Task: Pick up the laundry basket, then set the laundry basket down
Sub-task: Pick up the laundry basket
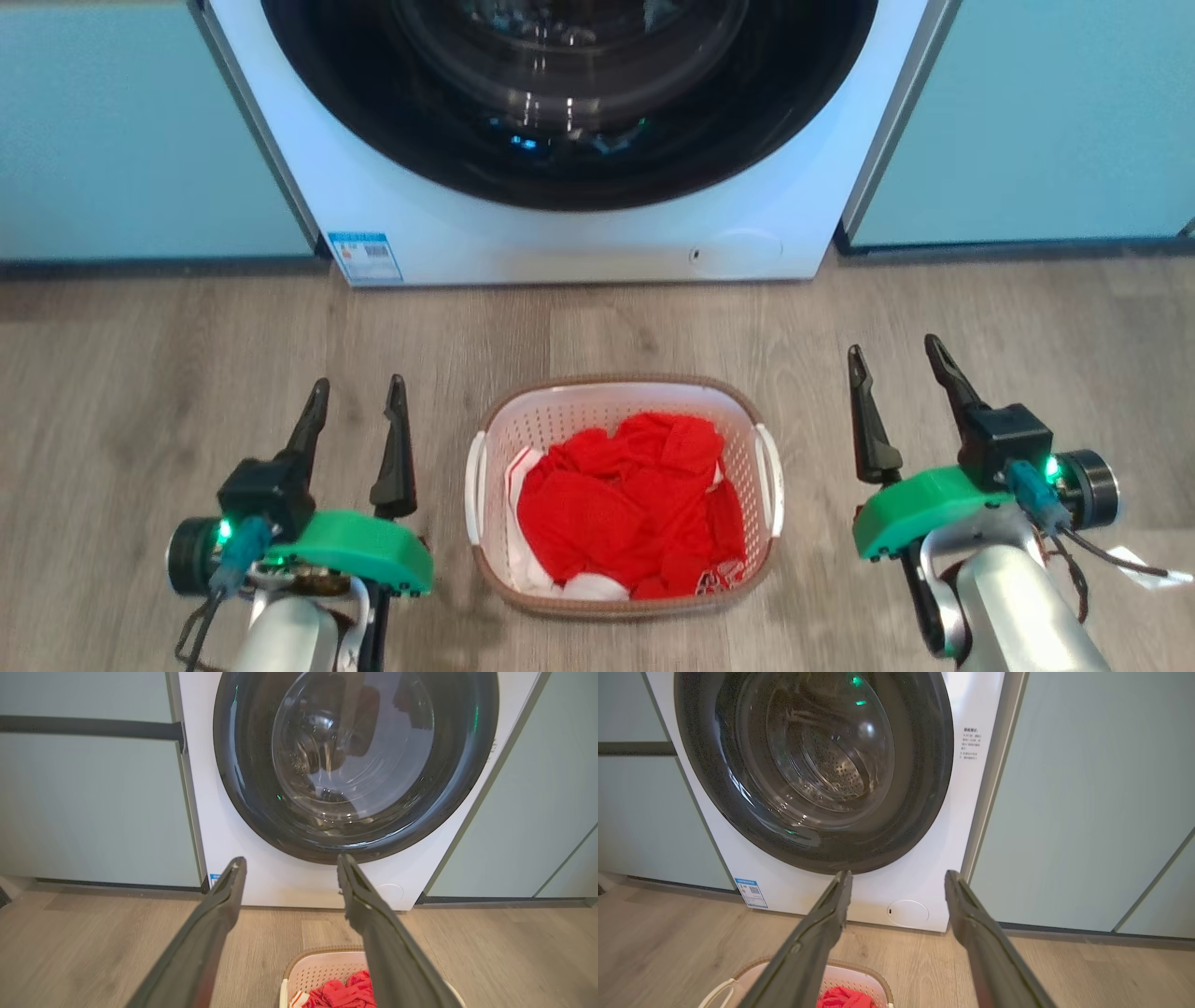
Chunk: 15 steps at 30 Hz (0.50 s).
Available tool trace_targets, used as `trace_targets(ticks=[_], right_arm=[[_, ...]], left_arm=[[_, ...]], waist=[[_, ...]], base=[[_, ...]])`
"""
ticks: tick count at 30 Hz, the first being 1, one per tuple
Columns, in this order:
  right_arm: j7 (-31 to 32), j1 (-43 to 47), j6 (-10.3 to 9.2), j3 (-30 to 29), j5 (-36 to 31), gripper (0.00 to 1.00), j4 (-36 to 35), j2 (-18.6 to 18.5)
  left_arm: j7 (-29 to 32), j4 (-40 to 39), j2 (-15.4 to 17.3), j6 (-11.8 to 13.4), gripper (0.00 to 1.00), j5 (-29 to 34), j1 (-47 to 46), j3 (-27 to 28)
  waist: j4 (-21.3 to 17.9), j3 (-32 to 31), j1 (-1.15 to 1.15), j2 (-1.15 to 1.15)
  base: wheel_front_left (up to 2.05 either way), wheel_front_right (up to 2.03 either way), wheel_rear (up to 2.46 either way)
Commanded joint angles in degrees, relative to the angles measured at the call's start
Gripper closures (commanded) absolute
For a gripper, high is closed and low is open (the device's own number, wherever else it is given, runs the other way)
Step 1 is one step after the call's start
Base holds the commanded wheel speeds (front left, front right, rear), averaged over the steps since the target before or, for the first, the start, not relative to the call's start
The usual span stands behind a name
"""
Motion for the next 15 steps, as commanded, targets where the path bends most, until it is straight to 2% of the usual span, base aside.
trace_targets(ticks=[1,7,15], right_arm=[[-0.69,-2.91,0.34,0.97,-0.61,0.00,-0.99,-0.42],[-0.53,-7.99,0.34,-0.32,-1.15,0.00,4.96,-0.42],[2.35,-17.42,0.34,-1.07,-1.00,0.00,14.78,-0.42]], left_arm=[[-0.28,-0.98,-0.17,-0.23,0.00,-0.25,-3.36,1.39],[-0.28,5.27,-0.18,-0.72,0.00,-0.50,-8.69,-0.02],[-0.28,22.27,-0.18,-3.82,0.00,-2.38,-19.95,-3.22]], waist=[[0.13,2.02,0.00,0.00],[0.70,9.90,0.00,0.00],[1.34,21.11,0.00,0.00]], base=[[0.00,0.00,0.00],[0.00,0.00,0.00],[0.00,0.00,0.00]])
